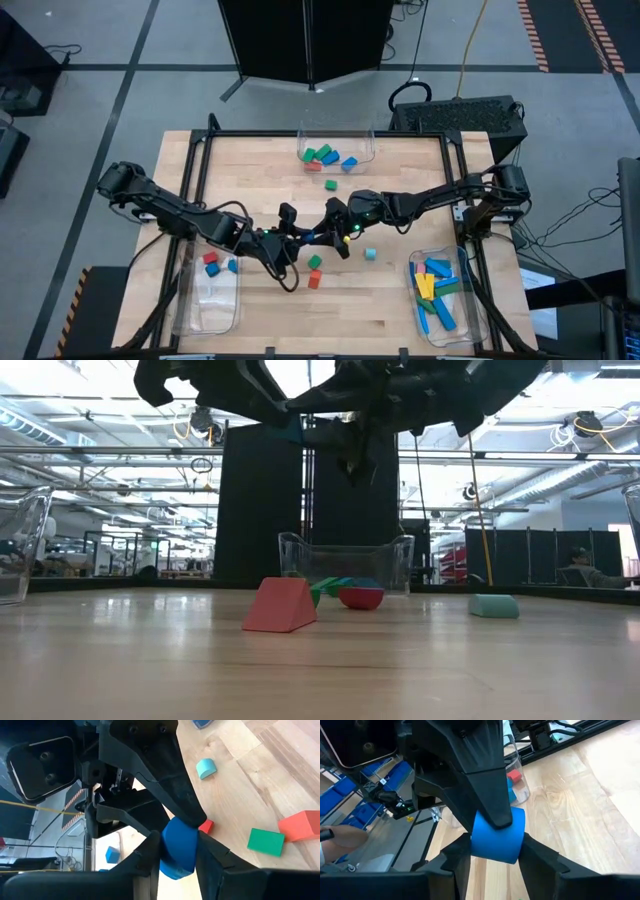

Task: Sort blocks by size
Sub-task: Put the dark blue half circle block into the bottom left transparent bin, then put the green half circle block into the bottom left transparent bin

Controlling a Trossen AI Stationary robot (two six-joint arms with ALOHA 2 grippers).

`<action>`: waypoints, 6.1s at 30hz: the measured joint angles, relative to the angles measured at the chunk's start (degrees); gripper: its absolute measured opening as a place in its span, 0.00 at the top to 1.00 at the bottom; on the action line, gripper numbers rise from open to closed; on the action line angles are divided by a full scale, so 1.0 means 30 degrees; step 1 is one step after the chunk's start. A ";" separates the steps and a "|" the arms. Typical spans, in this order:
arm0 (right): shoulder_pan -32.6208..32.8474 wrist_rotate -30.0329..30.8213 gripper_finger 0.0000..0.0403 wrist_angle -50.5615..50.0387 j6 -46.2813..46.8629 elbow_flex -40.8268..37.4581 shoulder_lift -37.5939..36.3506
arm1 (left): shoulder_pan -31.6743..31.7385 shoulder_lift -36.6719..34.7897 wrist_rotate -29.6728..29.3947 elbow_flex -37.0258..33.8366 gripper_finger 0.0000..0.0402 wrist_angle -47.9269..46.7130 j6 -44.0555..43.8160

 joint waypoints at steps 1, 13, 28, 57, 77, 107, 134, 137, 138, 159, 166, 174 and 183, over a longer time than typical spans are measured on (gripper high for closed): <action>0.0000 -0.0001 0.65 0.0000 0.0057 0.0000 -0.0001 | 0.0000 0.0000 -0.0015 0.0000 0.79 -0.0007 -0.0006; -0.0166 0.1784 0.53 -0.0418 -0.0595 0.0015 -0.0001 | -0.1774 -0.1650 -0.2739 0.0031 0.79 -0.6283 -0.6291; -0.1047 1.1249 0.50 -0.5098 -0.5470 0.0015 -0.0001 | -0.4815 -0.2761 0.3384 0.0022 0.79 -1.7429 -2.0123; -0.3666 1.1647 0.48 -0.4336 -0.9386 -0.0007 0.5063 | -0.9275 -0.2812 0.7096 0.0015 0.79 -2.0680 -2.9637; -0.4378 1.1675 0.35 -0.6044 -1.0459 0.0000 0.3814 | -0.9224 -0.2812 0.8853 -0.3330 0.79 -1.6515 -3.0158; -0.6116 0.9543 0.35 -0.4029 -1.1256 0.0015 0.4232 | -0.9275 -0.3482 0.8818 -0.1291 0.46 -2.1398 -3.2012; -0.5602 1.3450 0.35 -0.3293 -1.4438 0.0007 0.4283 | -0.9245 -0.4087 0.2578 0.0845 0.46 -2.3109 -3.2005; -0.5802 1.2930 0.35 -0.3544 -1.4363 0.0007 0.4276 | -0.9245 -0.4087 0.2538 0.0845 0.46 -2.3262 -3.2012; -0.5803 1.2764 0.35 -0.3625 -1.4212 0.0007 0.4253 | -0.9245 -0.4087 0.2520 0.0845 0.46 -2.3270 -3.2017; -0.2647 1.4355 0.35 -0.5950 -1.4205 0.0013 0.4254 | -0.9245 -0.4080 0.1048 0.0845 0.46 -2.3286 -3.2136; -0.3203 1.5032 0.35 -0.6002 -0.8372 0.0036 0.4254 | -0.9245 -0.4080 0.0943 0.0845 0.46 -2.3278 -3.2143; -0.2257 1.6348 0.35 -0.6387 -0.0765 0.0058 0.5105 | -0.9245 -0.4079 0.0444 0.0845 0.46 -2.3095 -3.2165; -0.1793 1.7602 0.35 -0.1522 0.3630 0.0102 0.8517 | -0.9445 -0.4014 0.0276 0.0845 0.46 -2.2711 -3.2321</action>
